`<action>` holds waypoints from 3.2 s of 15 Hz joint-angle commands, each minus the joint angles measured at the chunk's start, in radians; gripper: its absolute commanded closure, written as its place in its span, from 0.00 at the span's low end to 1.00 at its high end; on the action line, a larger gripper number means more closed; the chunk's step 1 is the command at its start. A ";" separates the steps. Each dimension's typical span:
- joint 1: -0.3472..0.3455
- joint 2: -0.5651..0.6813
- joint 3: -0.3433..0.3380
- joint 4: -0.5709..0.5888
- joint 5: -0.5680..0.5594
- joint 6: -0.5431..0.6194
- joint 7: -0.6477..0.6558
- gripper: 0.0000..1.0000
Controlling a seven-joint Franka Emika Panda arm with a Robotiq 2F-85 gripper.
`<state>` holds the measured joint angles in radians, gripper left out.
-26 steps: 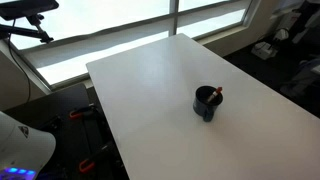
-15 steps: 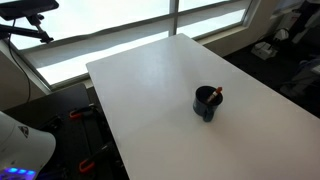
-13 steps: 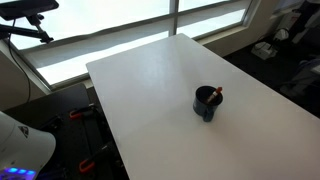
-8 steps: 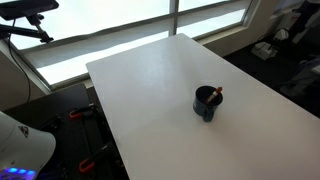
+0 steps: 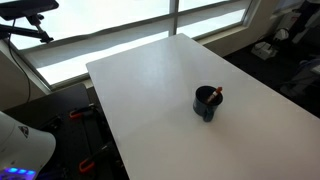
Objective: Remove the marker from the cup
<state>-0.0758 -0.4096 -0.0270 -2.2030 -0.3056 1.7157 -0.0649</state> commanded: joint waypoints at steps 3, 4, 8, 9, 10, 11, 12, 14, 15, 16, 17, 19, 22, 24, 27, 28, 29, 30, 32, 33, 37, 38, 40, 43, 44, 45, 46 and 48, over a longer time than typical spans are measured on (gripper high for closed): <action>-0.005 0.209 -0.008 0.154 0.001 -0.022 0.050 0.00; -0.003 0.242 -0.010 0.181 0.008 -0.026 0.052 0.00; 0.008 0.333 -0.006 0.288 0.037 -0.032 0.062 0.00; 0.011 0.356 -0.006 0.320 0.053 -0.046 0.061 0.00; 0.014 0.378 -0.005 0.348 0.063 -0.056 0.063 0.00; 0.017 0.397 -0.004 0.376 0.074 -0.072 0.060 0.00; 0.020 0.411 -0.005 0.400 0.083 -0.094 0.052 0.00; 0.018 0.384 -0.011 0.349 0.068 -0.047 0.034 0.00; 0.020 0.394 -0.011 0.364 0.070 -0.055 0.034 0.00; 0.020 0.400 -0.011 0.370 0.071 -0.057 0.034 0.00; 0.020 0.403 -0.011 0.374 0.072 -0.058 0.034 0.00; 0.027 0.407 -0.004 0.380 0.070 -0.062 0.052 0.00; 0.037 0.431 0.002 0.380 0.064 -0.058 0.068 0.00; 0.044 0.457 0.003 0.383 0.063 -0.056 0.069 0.00; 0.048 0.507 0.002 0.394 0.053 -0.045 0.077 0.00; 0.048 0.527 -0.001 0.401 0.049 -0.039 0.083 0.00; 0.048 0.543 -0.003 0.407 0.045 -0.033 0.095 0.00; 0.046 0.562 -0.006 0.414 0.039 -0.026 0.104 0.00; 0.043 0.600 -0.013 0.432 0.026 -0.015 0.122 0.00; 0.042 0.618 -0.018 0.443 0.022 -0.014 0.133 0.00; 0.036 0.684 -0.038 0.488 0.018 -0.015 0.139 0.00; 0.034 0.698 -0.041 0.499 0.020 -0.017 0.133 0.00; 0.027 0.735 -0.045 0.528 0.031 -0.031 0.109 0.00; 0.004 0.796 -0.052 0.553 0.049 -0.050 0.048 0.00; -0.004 0.818 -0.053 0.566 0.052 -0.063 0.025 0.00; -0.010 0.837 -0.054 0.573 0.052 -0.066 0.013 0.00; -0.017 0.859 -0.055 0.584 0.052 -0.077 -0.006 0.00; -0.029 0.899 -0.056 0.606 0.051 -0.088 -0.027 0.00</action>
<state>-0.0948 0.4270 -0.0768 -1.6665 -0.2684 1.6842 -0.0446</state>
